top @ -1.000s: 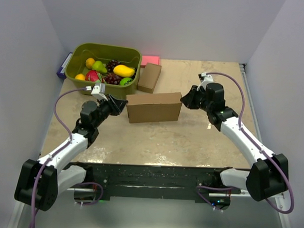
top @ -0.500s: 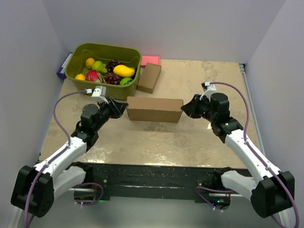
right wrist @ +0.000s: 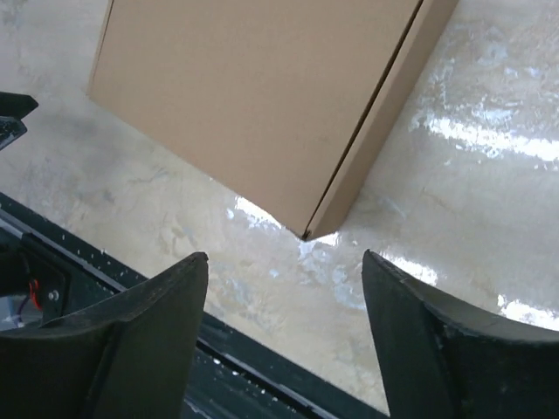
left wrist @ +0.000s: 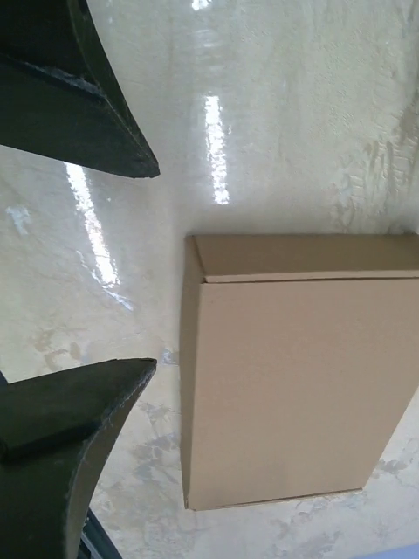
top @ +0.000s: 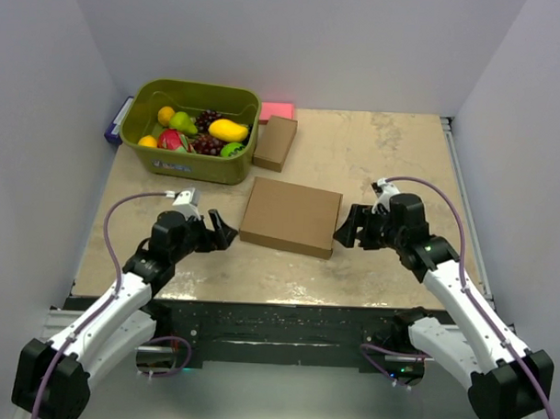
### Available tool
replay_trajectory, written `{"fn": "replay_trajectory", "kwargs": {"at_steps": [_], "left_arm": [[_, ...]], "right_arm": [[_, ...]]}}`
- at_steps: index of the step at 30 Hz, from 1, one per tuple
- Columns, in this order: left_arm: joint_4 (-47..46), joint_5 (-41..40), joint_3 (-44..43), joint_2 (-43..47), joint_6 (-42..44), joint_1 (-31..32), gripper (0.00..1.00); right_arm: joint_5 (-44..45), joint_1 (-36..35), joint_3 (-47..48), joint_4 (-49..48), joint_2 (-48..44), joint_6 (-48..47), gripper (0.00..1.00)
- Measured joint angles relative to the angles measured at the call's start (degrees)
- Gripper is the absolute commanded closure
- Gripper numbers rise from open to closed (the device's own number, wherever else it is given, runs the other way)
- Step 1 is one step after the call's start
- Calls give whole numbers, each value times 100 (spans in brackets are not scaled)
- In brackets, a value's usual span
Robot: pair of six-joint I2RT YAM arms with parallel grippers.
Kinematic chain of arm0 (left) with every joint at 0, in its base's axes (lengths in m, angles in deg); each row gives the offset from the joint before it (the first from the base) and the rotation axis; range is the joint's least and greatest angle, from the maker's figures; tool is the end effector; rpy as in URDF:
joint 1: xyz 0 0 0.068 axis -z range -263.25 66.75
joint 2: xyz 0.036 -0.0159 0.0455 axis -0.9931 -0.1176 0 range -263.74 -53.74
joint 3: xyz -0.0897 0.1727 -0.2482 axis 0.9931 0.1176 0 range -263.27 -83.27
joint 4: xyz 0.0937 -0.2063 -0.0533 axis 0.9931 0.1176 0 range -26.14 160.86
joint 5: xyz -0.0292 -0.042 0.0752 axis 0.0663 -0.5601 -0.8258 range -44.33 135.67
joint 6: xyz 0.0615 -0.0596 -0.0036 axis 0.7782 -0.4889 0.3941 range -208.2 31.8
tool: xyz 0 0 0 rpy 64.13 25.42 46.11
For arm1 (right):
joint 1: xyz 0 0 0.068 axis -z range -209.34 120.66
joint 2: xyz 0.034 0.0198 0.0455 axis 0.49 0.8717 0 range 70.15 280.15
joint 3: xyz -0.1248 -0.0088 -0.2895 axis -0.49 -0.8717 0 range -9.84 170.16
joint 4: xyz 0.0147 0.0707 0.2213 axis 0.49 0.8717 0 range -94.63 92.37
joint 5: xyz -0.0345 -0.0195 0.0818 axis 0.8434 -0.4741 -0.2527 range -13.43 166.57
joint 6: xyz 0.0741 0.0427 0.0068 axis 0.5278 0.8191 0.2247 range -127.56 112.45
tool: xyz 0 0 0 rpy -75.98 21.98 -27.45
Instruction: Fold the paper box
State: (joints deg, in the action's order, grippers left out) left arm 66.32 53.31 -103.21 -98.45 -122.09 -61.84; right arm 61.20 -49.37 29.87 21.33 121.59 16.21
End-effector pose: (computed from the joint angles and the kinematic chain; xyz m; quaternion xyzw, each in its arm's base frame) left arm 0.1390 -0.0653 0.2268 -0.0581 0.8505 -0.2915 0.4339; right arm 0.1492 0.0757 0.2795 -0.0299 0.8910 0.2743 0.3606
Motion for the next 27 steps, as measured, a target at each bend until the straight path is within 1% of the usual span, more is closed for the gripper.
{"fn": "replay_trajectory", "kwargs": {"at_steps": [2,3,5,7,8,12,16,18,22,24,27], "left_arm": [[328,-55,-33,243,28,0,7],[505,-87,-76,369,52,0,4],[824,-160,-249,535,96,0,1],[1049,-264,-518,629,203,0,0],[1099,-304,-634,621,245,0,0],[1137,-387,-1220,210,544,-63,0],[984,-380,-1582,-396,809,-358,0],[898,-345,-1683,-605,914,-553,0],[785,-166,-2122,-1032,1117,-1086,0],[719,-138,-2339,-1126,1211,-1285,0],[595,-81,-2557,-1093,1353,-1429,0]], "right_arm": [[2,0,2,177,-181,-15,17],[4,-7,22,275,-280,-28,16],[2,-7,72,380,-389,-35,11],[-2,-11,133,387,-439,-31,7],[-7,-11,164,363,-435,-24,7],[-68,-7,271,131,-157,35,6],[-273,225,365,-603,684,144,6],[-476,553,369,-911,1088,201,6],[-1019,1792,452,-1504,1751,350,6],[-1209,2444,549,-1620,1871,372,6],[-1309,3106,815,-1609,1856,326,6]]}}
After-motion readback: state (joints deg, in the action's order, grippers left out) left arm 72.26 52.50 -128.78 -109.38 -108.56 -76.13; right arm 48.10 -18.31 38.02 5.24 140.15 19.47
